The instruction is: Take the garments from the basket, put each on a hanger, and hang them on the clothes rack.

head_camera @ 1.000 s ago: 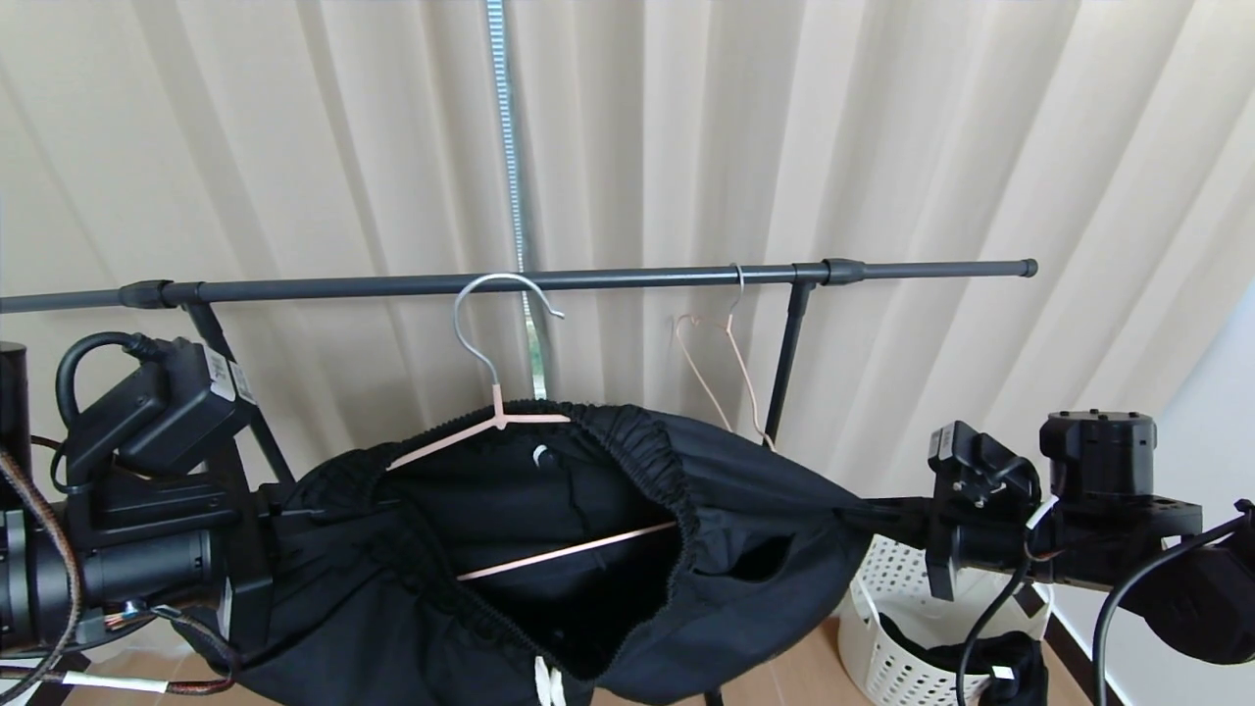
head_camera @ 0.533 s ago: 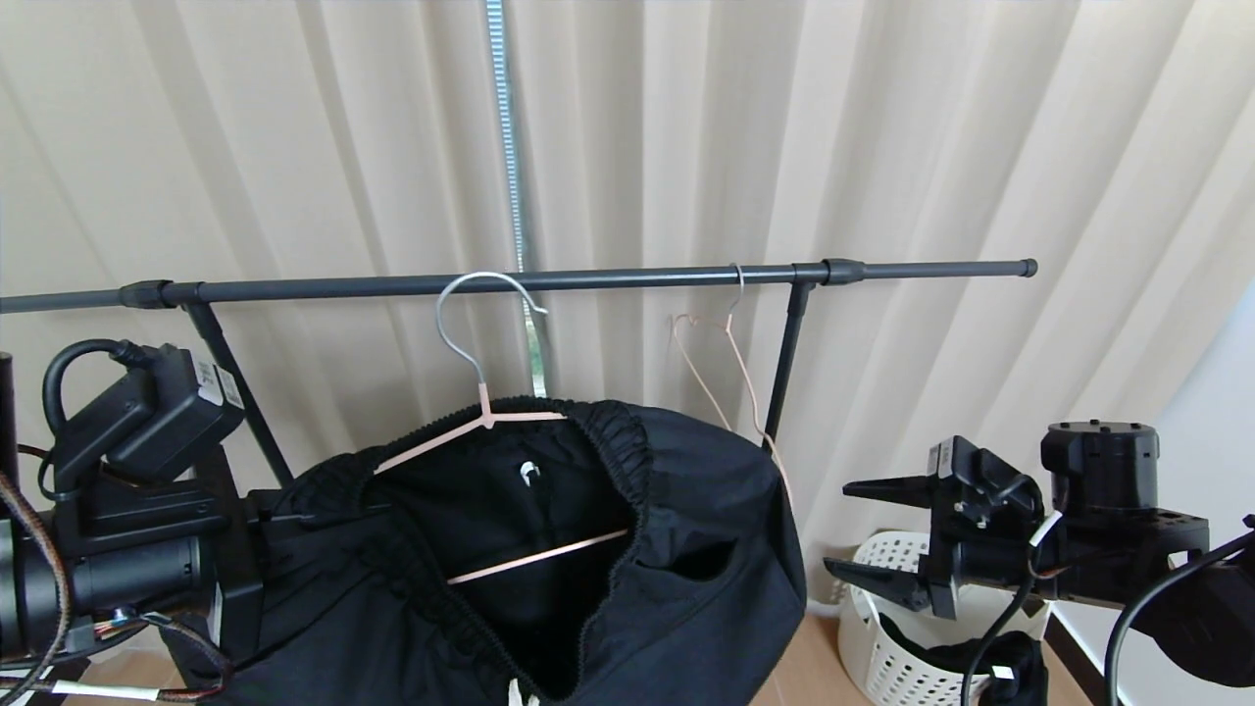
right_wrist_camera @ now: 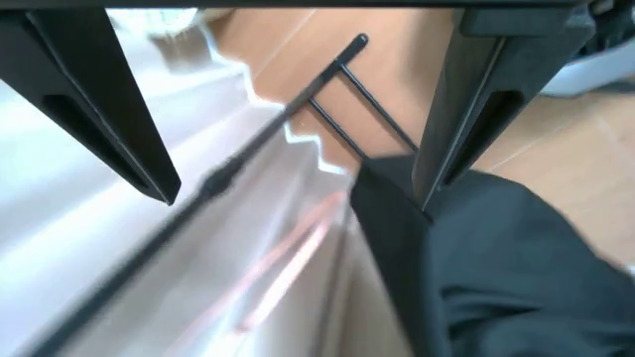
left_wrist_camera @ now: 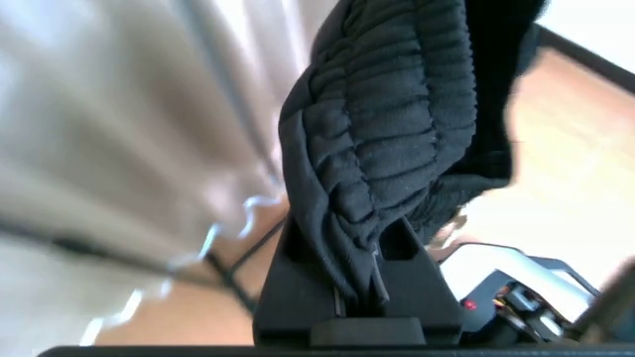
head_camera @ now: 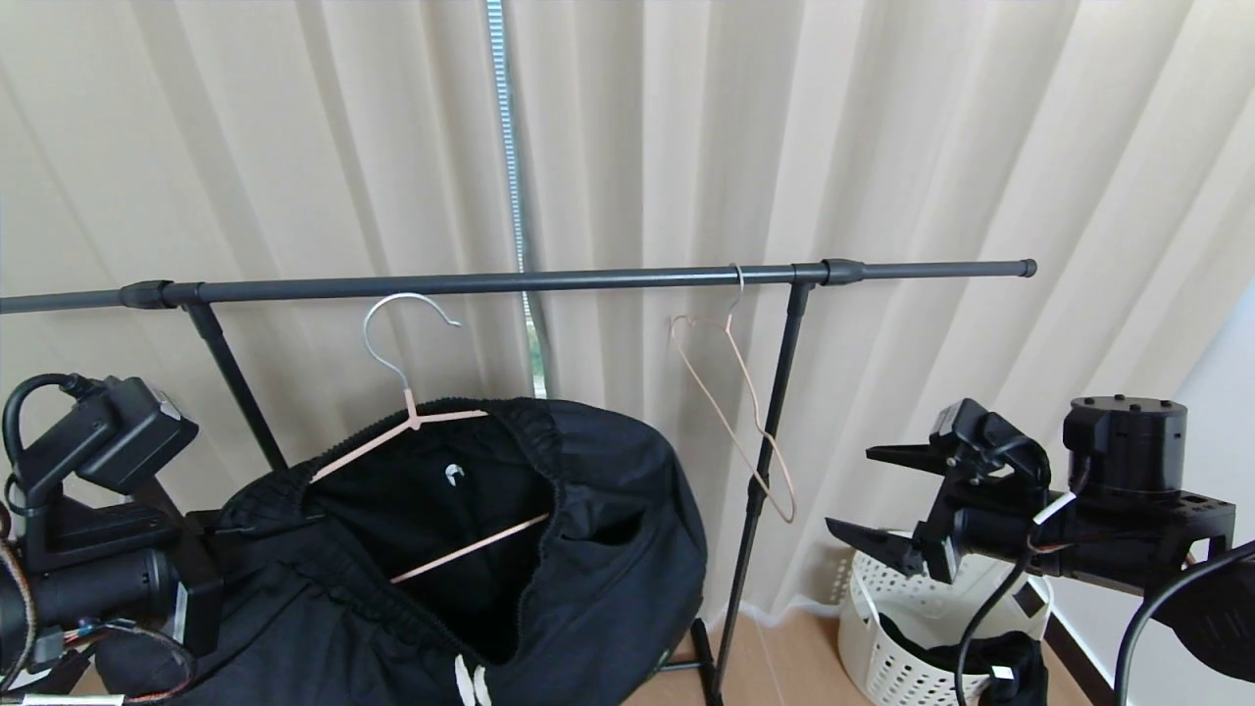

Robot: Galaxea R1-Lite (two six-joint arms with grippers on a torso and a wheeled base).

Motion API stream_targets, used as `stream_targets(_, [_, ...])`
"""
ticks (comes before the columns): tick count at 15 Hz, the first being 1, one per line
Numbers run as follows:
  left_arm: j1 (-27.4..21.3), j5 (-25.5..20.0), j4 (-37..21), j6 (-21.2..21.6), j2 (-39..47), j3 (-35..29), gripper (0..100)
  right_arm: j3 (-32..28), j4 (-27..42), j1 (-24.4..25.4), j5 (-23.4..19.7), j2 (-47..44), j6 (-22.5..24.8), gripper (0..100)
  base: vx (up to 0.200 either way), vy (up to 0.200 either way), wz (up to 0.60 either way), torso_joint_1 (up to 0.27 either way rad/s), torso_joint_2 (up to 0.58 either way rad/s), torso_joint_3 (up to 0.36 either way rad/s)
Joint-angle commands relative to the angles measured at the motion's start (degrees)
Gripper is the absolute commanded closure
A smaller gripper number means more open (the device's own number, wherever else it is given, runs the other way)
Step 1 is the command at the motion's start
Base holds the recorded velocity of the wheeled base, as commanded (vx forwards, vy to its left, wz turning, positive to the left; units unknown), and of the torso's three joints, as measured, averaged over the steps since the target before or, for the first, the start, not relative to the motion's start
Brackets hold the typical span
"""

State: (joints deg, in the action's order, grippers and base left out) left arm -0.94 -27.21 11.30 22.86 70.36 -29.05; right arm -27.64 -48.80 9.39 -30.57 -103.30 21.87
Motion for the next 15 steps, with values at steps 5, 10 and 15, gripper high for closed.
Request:
stream_targets(5, [-8.0,14.8,0.0,-12.9,12.7,-10.1,100,-1.7,-0.3,4.2,4.3,2.0,-5.9,0,0.0,0.0,0.0,0.0,0.0,0.0])
stream_targets(10, [-11.5,19.7,0.0,-16.8,25.2,-22.2,100,-1.9,-0.3,4.2,4.4,1.8,-5.9,0,0.0,0.0,0.0,0.0,0.0,0.0])
stream_targets(15, [-11.5,22.2,0.1,-16.8,34.3,-30.4,100,-1.9,-0.3,4.2,4.4,1.8,-5.9,0,0.0,0.0,0.0,0.0,0.0,0.0])
